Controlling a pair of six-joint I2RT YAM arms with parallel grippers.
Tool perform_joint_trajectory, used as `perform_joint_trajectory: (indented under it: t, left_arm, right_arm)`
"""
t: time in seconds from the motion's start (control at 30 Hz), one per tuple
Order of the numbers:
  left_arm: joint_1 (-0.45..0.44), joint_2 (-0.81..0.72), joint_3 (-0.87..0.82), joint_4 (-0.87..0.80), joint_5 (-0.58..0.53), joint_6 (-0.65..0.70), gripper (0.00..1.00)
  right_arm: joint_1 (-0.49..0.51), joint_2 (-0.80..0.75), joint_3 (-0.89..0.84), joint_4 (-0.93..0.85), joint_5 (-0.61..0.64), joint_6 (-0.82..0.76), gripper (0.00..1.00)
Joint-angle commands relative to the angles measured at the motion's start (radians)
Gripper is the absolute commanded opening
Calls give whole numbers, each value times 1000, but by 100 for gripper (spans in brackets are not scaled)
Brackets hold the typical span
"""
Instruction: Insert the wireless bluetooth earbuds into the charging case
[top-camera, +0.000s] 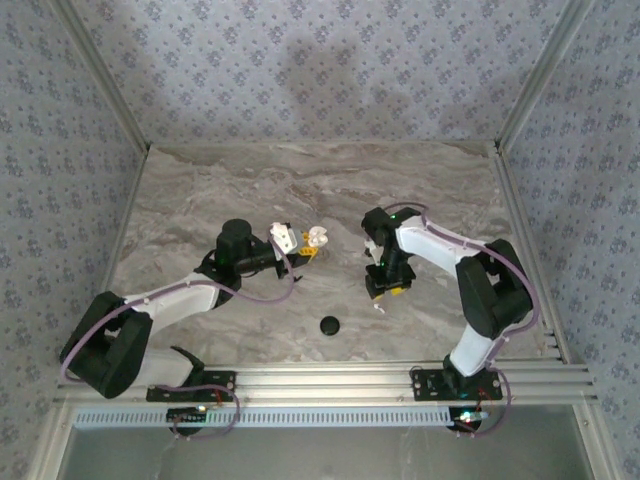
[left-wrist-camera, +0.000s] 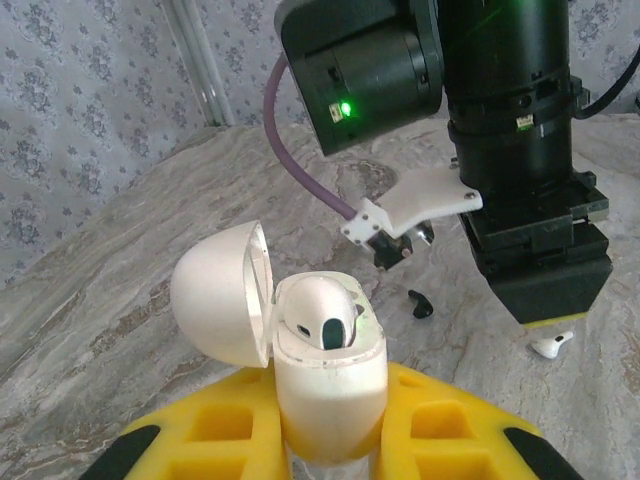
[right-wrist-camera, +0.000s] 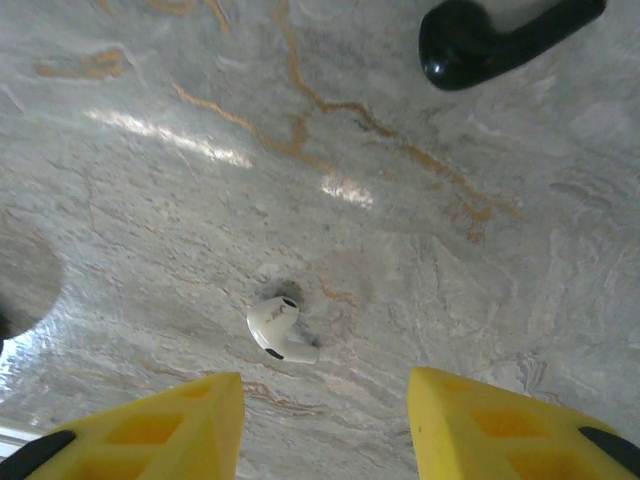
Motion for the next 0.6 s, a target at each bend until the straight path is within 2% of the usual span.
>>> perform_joint_trajectory:
  t: [0.0,0.33,0.57]
  left_arm:
    - [8,5,-2,40,-1,-13,9]
    - [14,3,-5,45,-4,-15,9]
    - [15,0,-7,42,-7,-12,9]
  right_arm:
    - [18,32,22,-50,0,-30,49]
    - [46,98,30,-11,-39,-20,47]
    - [47,107,10,2,-17,4,45]
